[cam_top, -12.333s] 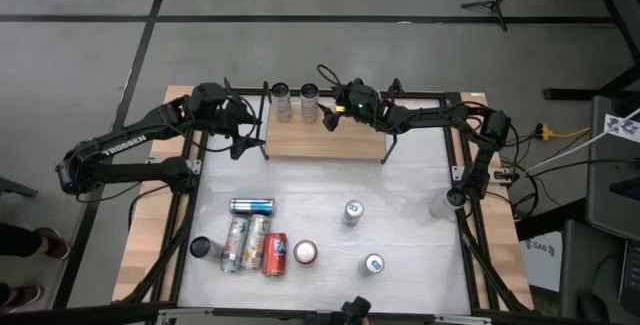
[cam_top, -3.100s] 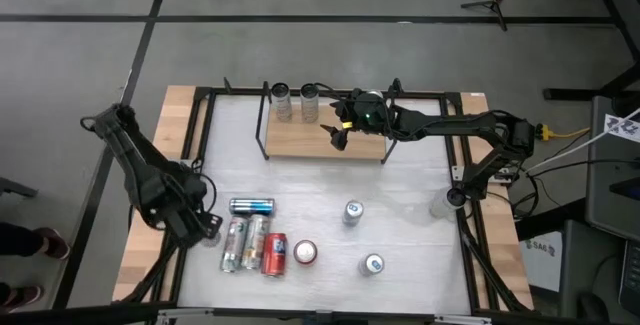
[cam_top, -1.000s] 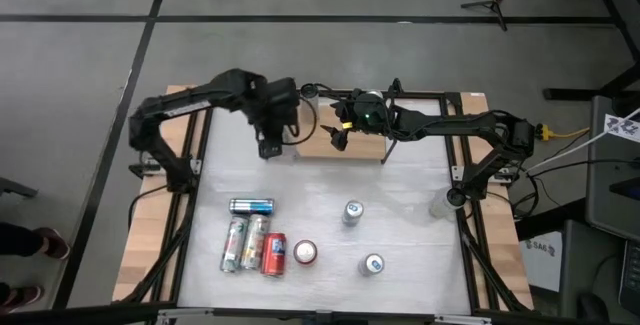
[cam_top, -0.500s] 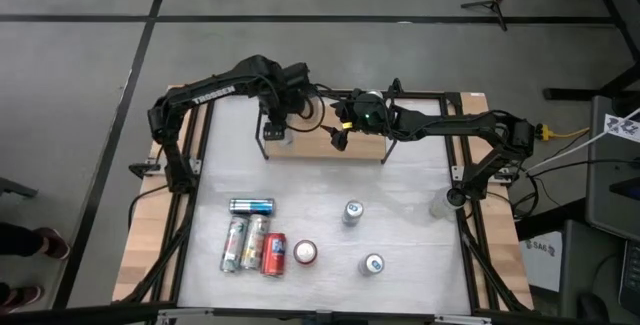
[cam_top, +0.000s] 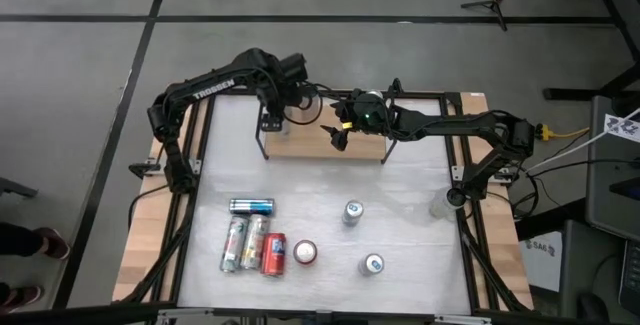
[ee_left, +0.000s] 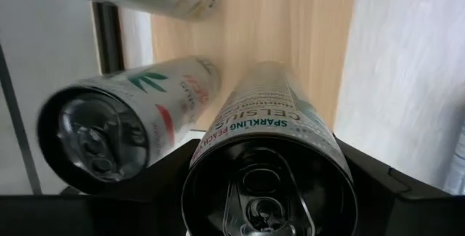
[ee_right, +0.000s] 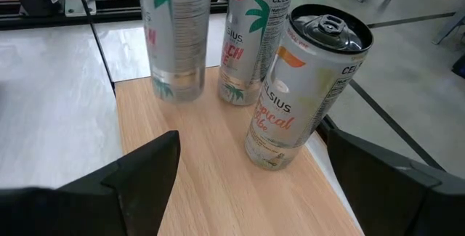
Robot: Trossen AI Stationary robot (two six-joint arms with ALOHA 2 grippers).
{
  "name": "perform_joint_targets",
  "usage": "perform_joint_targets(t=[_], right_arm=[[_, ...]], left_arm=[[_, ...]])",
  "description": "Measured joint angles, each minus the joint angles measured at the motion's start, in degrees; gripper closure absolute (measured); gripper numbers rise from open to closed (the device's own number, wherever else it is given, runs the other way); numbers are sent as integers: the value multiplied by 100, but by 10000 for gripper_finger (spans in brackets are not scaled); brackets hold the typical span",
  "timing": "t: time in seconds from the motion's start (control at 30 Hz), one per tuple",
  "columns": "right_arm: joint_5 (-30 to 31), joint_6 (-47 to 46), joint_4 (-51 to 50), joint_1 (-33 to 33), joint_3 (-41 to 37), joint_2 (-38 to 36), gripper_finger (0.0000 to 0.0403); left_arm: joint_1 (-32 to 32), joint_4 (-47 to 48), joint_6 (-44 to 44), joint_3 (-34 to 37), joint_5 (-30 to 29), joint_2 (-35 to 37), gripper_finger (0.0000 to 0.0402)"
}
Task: Place canned beverage on shelf
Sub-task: Put the left white pink soda can on the shelf aligned with the other white pink soda can
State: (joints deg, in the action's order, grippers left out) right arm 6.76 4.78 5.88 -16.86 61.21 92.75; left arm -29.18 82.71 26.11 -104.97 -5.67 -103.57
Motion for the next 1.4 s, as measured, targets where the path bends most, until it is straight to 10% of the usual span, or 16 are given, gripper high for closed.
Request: perform_joint_targets(t=[1.4], right_arm=[[1, 0, -1, -2, 0, 0, 56]], left_arm=[[78, -489, 121, 704, -448, 0, 107]])
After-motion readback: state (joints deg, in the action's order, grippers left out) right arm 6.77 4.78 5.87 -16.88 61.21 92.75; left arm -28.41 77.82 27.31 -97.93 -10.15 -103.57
